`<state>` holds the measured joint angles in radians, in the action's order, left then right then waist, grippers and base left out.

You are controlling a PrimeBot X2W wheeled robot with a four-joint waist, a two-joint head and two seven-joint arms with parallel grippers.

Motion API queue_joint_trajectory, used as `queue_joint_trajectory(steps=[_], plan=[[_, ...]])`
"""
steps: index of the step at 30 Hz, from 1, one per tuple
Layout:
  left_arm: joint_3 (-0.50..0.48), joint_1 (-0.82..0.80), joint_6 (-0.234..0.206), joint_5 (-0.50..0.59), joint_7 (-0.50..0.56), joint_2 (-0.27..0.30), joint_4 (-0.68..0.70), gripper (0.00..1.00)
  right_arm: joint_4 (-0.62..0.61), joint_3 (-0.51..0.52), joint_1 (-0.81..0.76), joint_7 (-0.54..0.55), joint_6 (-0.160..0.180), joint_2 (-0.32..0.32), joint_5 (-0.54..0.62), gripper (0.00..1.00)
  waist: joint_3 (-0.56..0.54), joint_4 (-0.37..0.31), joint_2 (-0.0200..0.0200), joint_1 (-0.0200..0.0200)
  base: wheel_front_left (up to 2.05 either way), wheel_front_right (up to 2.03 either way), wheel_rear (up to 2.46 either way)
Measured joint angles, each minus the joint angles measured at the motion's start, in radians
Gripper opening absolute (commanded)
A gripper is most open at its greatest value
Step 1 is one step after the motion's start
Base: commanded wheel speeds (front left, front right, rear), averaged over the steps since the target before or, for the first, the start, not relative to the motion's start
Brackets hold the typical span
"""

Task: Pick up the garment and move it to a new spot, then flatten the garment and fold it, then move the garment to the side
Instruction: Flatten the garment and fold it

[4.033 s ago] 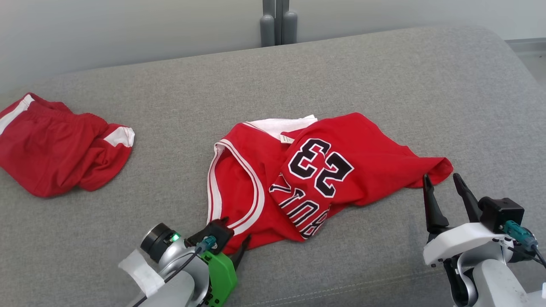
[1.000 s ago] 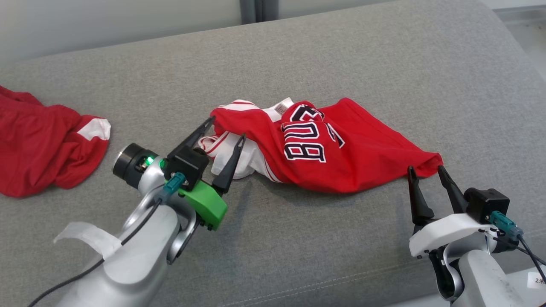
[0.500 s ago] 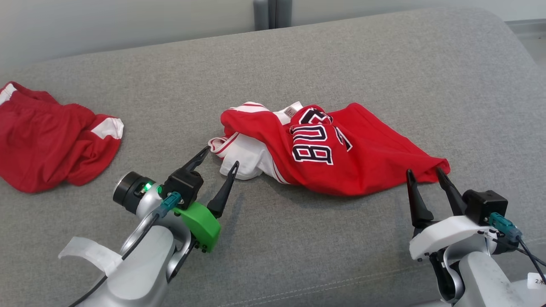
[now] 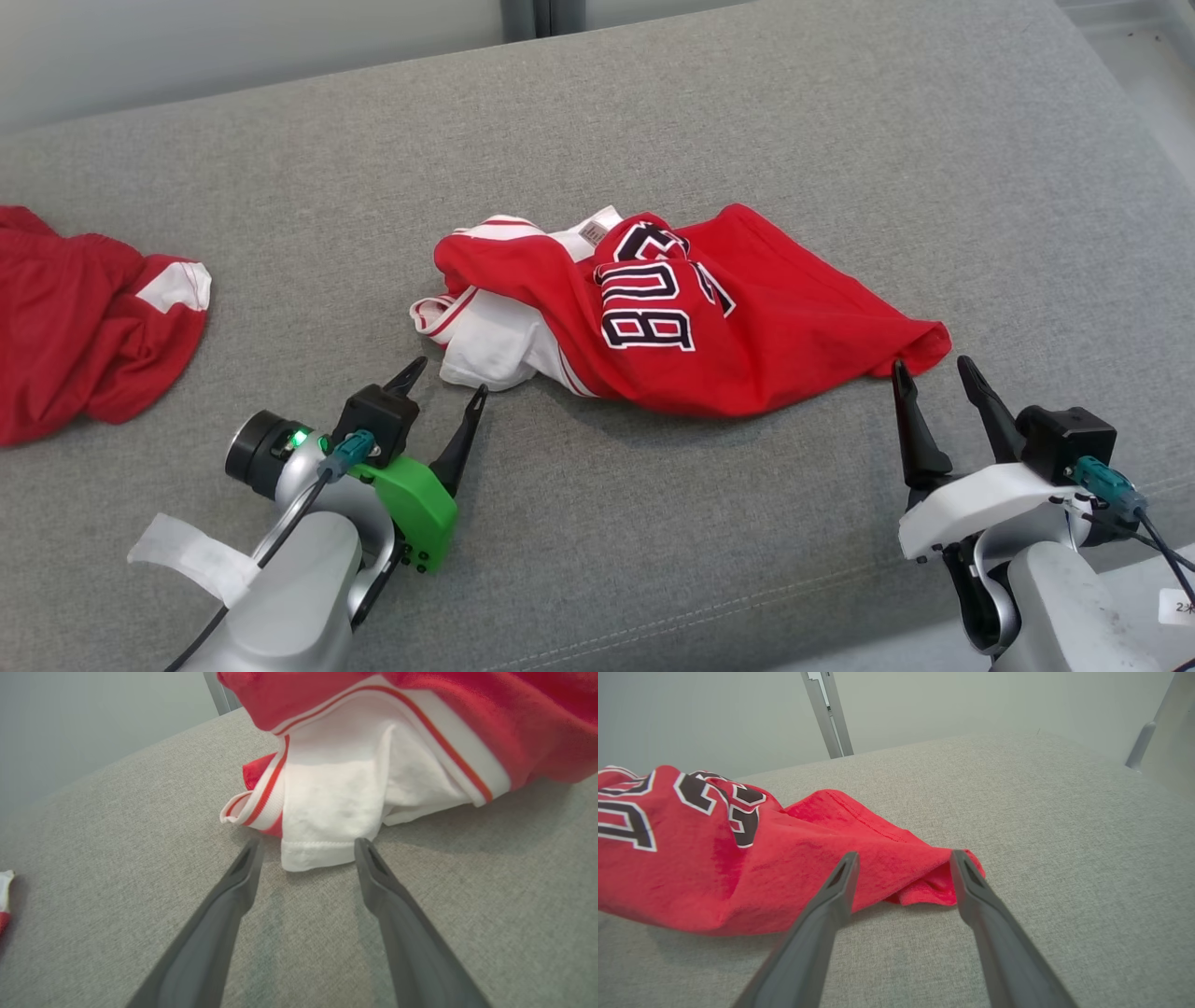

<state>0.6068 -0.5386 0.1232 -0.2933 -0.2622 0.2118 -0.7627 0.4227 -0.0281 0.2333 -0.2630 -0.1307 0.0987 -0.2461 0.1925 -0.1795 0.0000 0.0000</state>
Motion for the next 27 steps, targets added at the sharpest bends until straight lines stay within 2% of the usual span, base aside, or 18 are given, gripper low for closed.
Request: queue_joint_trajectory(steps=[13, 27], plan=[[-0.02, -0.016, 0.004, 0.006, 0.0, -0.013, -0.059, 1.0, -0.002, -0.007, 0.008, 0.0, 0.0, 0.002, -0.004, 1.0, 0.007, -0.023, 0.0, 0.0, 0.0, 0.0, 0.0], [0.023, -0.041, 0.005, -0.049, 0.0, -0.015, -0.138, 1.0, 0.0, -0.013, 0.01, 0.0, 0.0, 0.003, -0.003, 1.0, 0.007, -0.052, 0.0, 0.0, 0.0, 0.0, 0.0]])
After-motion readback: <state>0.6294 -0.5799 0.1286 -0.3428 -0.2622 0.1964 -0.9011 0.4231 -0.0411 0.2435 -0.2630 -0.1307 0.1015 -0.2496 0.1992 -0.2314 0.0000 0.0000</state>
